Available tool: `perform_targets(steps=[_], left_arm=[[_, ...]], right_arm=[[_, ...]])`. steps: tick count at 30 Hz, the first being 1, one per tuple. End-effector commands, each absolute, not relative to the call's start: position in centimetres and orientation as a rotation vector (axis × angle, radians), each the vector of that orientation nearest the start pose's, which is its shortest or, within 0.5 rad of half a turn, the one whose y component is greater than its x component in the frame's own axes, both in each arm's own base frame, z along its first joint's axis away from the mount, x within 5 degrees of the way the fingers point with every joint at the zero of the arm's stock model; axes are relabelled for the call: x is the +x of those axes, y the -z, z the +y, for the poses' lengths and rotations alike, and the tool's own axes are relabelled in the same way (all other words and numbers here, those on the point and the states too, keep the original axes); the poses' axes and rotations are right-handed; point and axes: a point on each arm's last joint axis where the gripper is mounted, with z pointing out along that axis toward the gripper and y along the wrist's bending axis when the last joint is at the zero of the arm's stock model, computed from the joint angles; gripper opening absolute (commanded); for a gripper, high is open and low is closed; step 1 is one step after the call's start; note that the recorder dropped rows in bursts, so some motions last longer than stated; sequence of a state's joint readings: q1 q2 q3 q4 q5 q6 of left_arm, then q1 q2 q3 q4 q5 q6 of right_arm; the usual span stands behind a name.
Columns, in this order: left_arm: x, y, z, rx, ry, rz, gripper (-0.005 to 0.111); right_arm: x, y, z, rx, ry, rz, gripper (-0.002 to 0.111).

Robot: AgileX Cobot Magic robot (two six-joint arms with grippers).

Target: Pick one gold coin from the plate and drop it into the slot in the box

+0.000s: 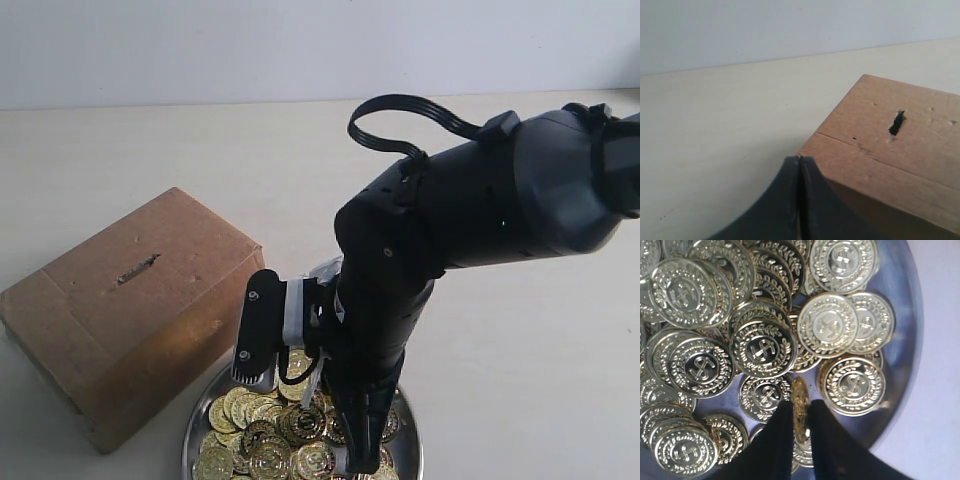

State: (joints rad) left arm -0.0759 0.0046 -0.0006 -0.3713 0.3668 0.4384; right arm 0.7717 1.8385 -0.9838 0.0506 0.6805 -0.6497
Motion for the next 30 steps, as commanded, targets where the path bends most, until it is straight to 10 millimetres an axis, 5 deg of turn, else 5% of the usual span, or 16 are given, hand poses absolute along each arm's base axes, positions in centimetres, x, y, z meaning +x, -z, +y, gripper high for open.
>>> perform_targets(steps=[1, 5, 17, 24, 30], left_arm=[[5.2, -18.3, -1.6, 0.244, 0.113, 1.806, 0.0], [5.2, -18.3, -1.6, 0.244, 0.113, 1.806, 0.0], [5.2, -18.3, -1.6, 0.244, 0.113, 1.806, 0.0], [5.2, -18.3, -1.6, 0.244, 0.113, 1.806, 0.0], [5.2, -18.3, -1.6, 0.244, 0.113, 1.806, 0.0]], right_arm=[[22.6, -13.9, 22.4, -1.924, -0.056, 2.322, 0.01], [22.6, -13.9, 22.5, -1.918, -0.057, 2.316, 0.0], [22.6, -14.4, 22.4, -1.863, -0.064, 2.352, 0.0], [23.4, -23.1, 22.9, -1.848, -0.022, 2.054, 0.0], [25.3, -28.0, 24.8, -1.975, 0.062, 1.696, 0.0]])
